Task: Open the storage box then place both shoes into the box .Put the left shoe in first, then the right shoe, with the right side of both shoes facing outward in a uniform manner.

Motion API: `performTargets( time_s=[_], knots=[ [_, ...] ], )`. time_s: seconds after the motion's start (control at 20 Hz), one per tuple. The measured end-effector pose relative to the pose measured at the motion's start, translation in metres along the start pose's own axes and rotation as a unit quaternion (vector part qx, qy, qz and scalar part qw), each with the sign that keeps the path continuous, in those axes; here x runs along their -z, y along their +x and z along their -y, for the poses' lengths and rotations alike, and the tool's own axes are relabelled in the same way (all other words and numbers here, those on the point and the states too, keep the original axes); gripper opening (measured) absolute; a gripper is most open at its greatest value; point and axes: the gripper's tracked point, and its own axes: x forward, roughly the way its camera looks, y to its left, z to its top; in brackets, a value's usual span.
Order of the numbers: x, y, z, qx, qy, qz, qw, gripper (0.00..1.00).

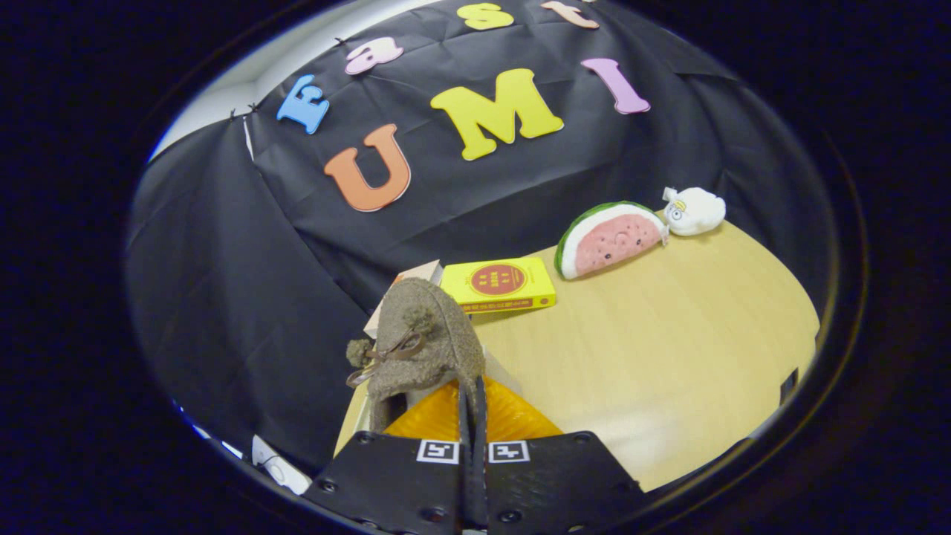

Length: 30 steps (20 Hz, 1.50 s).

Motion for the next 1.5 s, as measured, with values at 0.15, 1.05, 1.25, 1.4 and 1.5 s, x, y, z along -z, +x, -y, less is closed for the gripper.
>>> performTargets(
  time_s=[0.15, 1.05, 1.25, 1.4, 1.5],
  knots=[
    [0.01, 0.014, -0.019, 0.005, 0.003, 0.002, 1.0, 0.0],
    [0.076, 0.056, -0.011, 0.086, -0.001, 0.007, 0.996, 0.06],
    [0.067, 0.053, -0.018, 0.065, 0.002, 0.015, 0.998, 0.21],
    [0.058, 0.043, -0.024, 0.045, -0.019, 0.028, 0.998, 0.39],
    [0.048, 0.031, -0.026, 0.028, -0.033, 0.05, 0.998, 0.58]
  ],
)
